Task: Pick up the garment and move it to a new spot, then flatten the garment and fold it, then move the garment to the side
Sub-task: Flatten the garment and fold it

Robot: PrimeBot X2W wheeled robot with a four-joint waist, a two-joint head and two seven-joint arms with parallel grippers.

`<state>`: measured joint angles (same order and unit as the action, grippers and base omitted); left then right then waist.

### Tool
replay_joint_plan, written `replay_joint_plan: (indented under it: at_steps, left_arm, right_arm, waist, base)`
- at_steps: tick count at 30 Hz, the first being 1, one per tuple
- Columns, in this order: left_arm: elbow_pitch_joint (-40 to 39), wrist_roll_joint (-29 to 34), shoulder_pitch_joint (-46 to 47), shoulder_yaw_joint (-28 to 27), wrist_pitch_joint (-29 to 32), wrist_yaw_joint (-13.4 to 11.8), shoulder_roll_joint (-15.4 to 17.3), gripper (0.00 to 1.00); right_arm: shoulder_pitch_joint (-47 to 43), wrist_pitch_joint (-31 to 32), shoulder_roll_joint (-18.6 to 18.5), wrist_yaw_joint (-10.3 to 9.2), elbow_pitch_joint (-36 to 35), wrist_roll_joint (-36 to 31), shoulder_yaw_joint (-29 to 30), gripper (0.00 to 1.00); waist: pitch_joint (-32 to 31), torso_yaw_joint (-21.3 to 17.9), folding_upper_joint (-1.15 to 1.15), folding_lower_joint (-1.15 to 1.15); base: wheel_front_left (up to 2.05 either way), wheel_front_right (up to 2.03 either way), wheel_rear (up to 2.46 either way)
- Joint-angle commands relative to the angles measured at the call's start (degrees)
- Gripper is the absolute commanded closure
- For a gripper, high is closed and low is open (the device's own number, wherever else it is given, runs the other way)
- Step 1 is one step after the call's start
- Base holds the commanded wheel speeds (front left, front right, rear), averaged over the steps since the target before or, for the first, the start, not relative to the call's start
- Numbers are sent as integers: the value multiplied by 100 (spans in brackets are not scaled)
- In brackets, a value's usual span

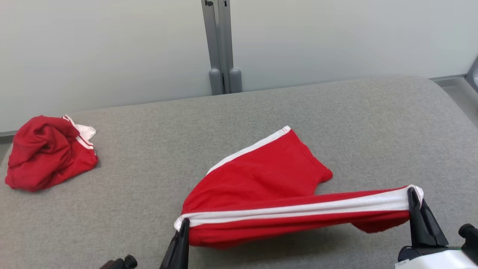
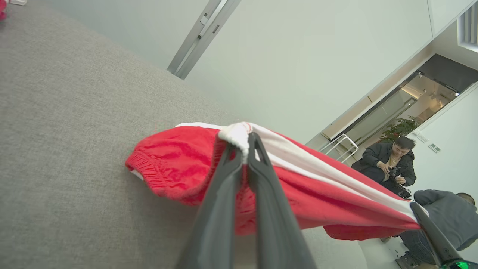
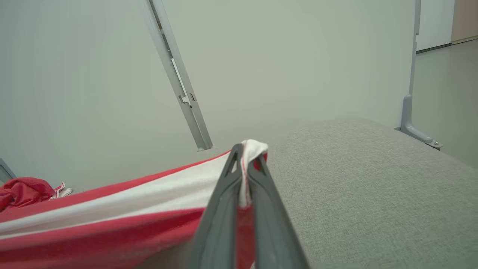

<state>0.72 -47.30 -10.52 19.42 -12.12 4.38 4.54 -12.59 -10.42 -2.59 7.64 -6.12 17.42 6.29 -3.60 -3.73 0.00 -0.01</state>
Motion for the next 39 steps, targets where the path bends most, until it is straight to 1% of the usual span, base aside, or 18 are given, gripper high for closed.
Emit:
replay_joint_plan:
  at_steps: [1,3,5,10,15,21,23,30,34,39]
  left_arm:
    - [-19,-22,-154,-67,20,-121,105,100]
    - [-22,-36,-260,-7,96,-213,83,100]
    - [84,-94,-282,76,187,-320,24,100]
    - [480,-254,19,243,282,-504,-94,100]
    - [1014,-572,702,253,225,-766,-133,100]
    - [1712,-976,1816,522,107,-1056,-146,100]
    - [1934,-1140,2189,662,54,-1135,-147,100]
    - [2598,-1707,3169,1094,-157,-1300,-146,100]
    - [2854,-2025,3498,1356,-227,-1346,-148,100]
    - [3114,-2362,3797,1674,-275,-1378,-148,100]
  right_arm:
    - [-93,67,-55,-28,-65,-46,118,100]
    - [-116,150,-54,-27,-27,7,126,100]
    - [-20,217,-71,-27,142,-186,78,100]
    - [481,384,-205,-26,701,-339,-161,100]
    - [1433,501,-590,-24,1543,-306,-524,100]
    - [2793,580,-982,-23,2623,-278,-986,100]
    - [3252,627,-1047,-23,3020,-238,-1144,100]
    - [4625,577,-1250,-22,4409,-285,-1631,100]
    - [5142,473,-1286,-22,5034,-221,-1789,100]
    - [5616,413,-1298,-22,5701,-100,-2172,100]
  waist:
    - [-54,152,0,1]
    - [10,220,0,1]
    - [96,302,0,1]
    - [306,466,0,1]
    - [615,675,0,1]
    - [1076,953,0,1]
    - [1252,1044,0,1]
    - [1692,1323,0,1]
    - [1824,1429,0,1]
    - [1927,1501,0,1]
  base:
    - [0,0,0]
    - [0,0,0]
    - [0,0,0]
    - [0,0,0]
    - [0,0,0]
    - [0,0,0]
    - [0,0,0]
    - [0,0,0]
    - [0,0,0]
    - [0,0,0]
